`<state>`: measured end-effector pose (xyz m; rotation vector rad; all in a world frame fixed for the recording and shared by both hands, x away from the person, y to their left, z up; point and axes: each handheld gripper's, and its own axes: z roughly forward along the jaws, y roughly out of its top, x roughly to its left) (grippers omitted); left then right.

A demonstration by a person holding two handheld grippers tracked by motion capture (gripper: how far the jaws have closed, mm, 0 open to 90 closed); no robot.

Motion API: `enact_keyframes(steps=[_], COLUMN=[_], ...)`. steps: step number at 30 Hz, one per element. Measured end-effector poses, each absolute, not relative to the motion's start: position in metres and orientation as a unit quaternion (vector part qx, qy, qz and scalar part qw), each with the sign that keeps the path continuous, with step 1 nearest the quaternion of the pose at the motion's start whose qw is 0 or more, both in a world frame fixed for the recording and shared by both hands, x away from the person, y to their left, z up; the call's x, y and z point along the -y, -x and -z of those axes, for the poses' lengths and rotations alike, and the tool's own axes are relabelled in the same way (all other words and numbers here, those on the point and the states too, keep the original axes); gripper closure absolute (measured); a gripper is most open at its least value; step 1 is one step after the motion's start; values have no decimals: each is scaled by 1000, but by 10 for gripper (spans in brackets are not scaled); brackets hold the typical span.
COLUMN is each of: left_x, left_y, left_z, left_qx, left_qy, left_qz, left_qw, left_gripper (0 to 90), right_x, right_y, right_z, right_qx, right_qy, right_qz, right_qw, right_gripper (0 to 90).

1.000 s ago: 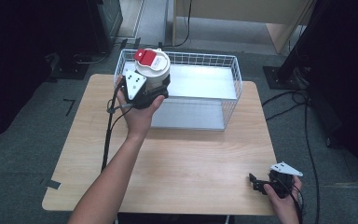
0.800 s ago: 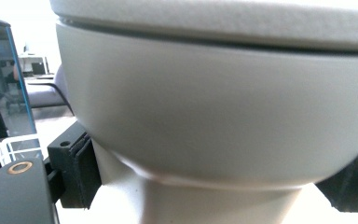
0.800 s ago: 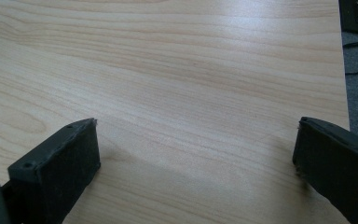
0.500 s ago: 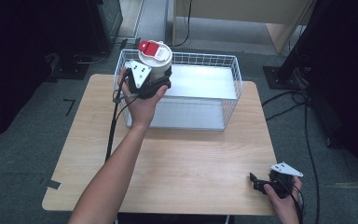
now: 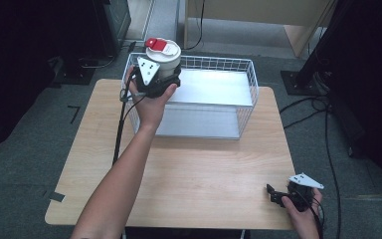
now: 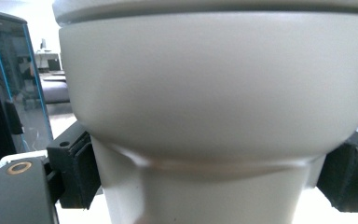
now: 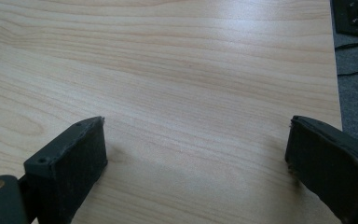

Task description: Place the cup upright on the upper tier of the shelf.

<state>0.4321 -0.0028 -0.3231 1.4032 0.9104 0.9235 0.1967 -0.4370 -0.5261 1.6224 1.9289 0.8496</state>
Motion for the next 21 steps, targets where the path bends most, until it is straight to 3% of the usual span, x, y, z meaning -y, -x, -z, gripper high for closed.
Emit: enact_keyframes(steps=[8, 15, 21], left_x=[0, 0, -1], left_y=[-432, -433, -430], left_z=[319, 320, 324], left_qx=[-402, -408, -406], left_qy=[-608, -611, -616], left_qz=[-370, -355, -354], left_qw=[577, 578, 574], left_gripper=[104, 0, 0], right_x=[437, 437, 437], right_y=[-197, -197, -197], right_z=[526, 526, 526], right_qx=[-704, -704, -704], right_qy=[-592, -593, -592], right_qz=[-310, -311, -311], right_qw=[239, 239, 239], right_gripper=[52, 53, 53])
